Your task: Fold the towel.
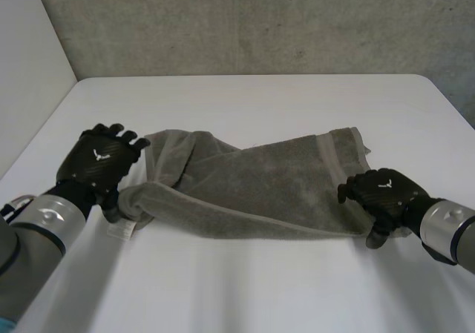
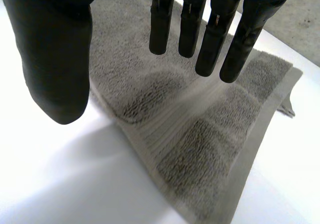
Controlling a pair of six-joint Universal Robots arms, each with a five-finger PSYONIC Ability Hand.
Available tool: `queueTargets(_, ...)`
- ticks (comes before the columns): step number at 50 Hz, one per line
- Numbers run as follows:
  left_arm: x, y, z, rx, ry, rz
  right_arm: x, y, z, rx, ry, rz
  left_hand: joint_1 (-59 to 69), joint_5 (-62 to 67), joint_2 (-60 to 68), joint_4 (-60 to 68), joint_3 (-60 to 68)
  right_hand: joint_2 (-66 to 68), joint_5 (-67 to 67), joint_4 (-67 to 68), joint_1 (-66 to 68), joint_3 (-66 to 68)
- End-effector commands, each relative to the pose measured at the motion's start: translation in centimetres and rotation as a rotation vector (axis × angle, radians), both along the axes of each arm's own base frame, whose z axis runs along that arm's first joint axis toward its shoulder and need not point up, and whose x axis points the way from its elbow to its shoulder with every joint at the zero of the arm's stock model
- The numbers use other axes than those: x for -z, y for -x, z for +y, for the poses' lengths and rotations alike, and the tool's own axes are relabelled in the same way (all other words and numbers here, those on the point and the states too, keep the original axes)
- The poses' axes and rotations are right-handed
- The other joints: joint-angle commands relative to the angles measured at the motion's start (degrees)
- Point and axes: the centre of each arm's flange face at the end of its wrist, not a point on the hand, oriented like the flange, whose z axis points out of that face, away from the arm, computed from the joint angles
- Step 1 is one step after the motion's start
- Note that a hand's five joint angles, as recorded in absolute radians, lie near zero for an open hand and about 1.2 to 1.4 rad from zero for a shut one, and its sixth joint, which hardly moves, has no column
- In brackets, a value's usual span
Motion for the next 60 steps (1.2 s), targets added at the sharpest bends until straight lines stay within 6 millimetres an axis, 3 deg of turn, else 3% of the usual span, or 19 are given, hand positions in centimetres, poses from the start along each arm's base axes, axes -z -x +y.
queueTargets(1,0.5,-0.4,-1.8,0.006,-0.091,0.043,1.5,0.5,0.3,0.018,0.020,-0.003,-4.66,-12.22,-4.30,-4.65,-3.61,-4.01,-1.47,-3.51,-3.16,-3.46)
queueTargets(16,2.0,-1.0,-4.4,0.010,-0.387,0.124,3.1,0.8,-0.7,0.031,0.034,0.001,0.70,-6.86,1.07,0.72,1.76,-1.82,0.72,-1.32,-0.98,-1.28)
queueTargets(37,3.8,-0.9,-6.2,-0.002,-0.487,0.105,3.6,0.8,-1.6,0.037,0.043,0.001,17.37,9.81,17.74,17.39,18.42,1.04,3.58,1.54,1.88,1.58)
queueTargets(46,4.1,-0.9,-6.2,-0.004,-0.494,0.103,4.2,0.8,-2.6,0.041,0.033,0.003,40.75,33.19,41.12,40.77,41.81,18.19,20.74,18.70,19.04,18.74)
queueTargets(54,4.3,-0.7,-6.1,0.002,-0.498,0.102,4.0,1.0,-3.8,0.076,0.060,0.026,53.03,45.47,53.40,53.05,54.09,40.40,42.94,40.90,41.24,40.94)
queueTargets(56,4.2,-0.5,-6.1,0.010,-0.491,0.102,3.9,0.8,-4.2,0.077,0.073,0.032,62.08,54.52,62.44,62.10,63.13,52.11,54.65,52.61,52.95,52.65)
queueTargets(60,4.0,-0.3,-6.2,0.016,-0.476,0.102,3.4,0.4,-4.6,0.075,0.095,0.029,64.45,56.89,64.82,64.47,65.50,52.28,54.82,52.79,53.13,52.83)
